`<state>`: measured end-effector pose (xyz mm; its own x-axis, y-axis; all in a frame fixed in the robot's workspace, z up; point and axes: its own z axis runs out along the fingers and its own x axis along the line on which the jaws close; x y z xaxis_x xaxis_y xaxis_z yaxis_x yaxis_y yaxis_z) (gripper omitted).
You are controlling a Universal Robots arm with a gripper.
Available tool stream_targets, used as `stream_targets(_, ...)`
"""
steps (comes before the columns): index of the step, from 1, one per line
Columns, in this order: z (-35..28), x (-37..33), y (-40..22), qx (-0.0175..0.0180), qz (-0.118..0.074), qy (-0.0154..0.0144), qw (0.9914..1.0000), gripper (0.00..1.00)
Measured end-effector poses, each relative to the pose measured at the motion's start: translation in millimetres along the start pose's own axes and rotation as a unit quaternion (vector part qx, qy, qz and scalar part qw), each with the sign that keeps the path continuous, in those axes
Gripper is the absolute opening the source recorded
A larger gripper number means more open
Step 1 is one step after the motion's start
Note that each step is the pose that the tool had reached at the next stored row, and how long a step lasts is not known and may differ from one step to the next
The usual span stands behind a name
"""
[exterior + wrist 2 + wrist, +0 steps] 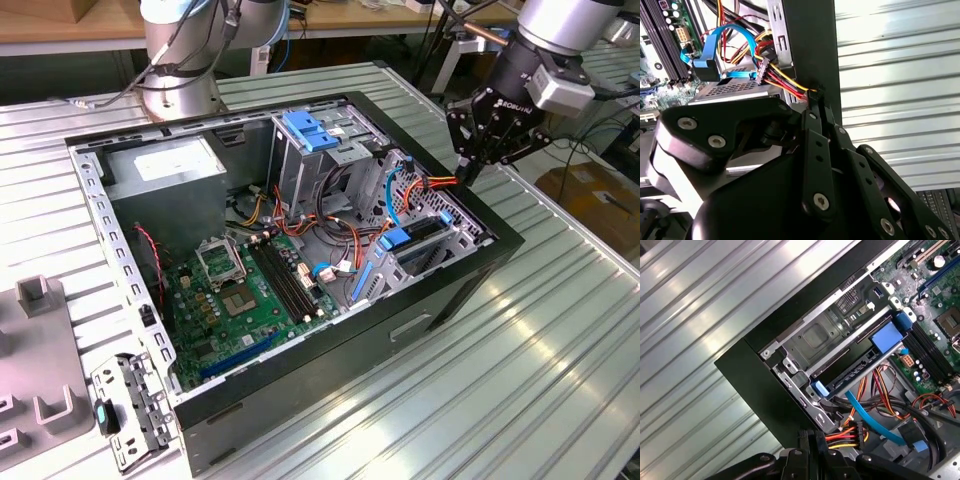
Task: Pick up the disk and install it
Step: 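Insert the first disk wire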
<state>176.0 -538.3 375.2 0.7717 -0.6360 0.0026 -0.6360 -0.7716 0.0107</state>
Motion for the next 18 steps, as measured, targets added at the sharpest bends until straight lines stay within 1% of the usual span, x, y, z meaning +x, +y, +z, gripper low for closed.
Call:
stream_targets(7,-0.2,-0.3,0.3,-0.0001,0.000,0.0001,1.00000,0.16)
stream_targets(9,-0.1,-3.9,3.2,-0.0001,0.001,0.0001,1.00000,0.16)
stream_targets(13,-0.1,-13.6,11.2,-0.0001,0.002,0.0000,1.00000,0.16)
stream_targets(14,0.0,-15.1,12.5,-0.0001,0.005,0.0000,0.99999,0.16)
stream_targets(16,0.0,-15.4,12.8,-0.0001,0.013,-0.0001,0.99992,0.16)
stream_targets(18,-0.1,-15.6,12.9,-0.0001,0.027,-0.0002,0.99965,0.16)
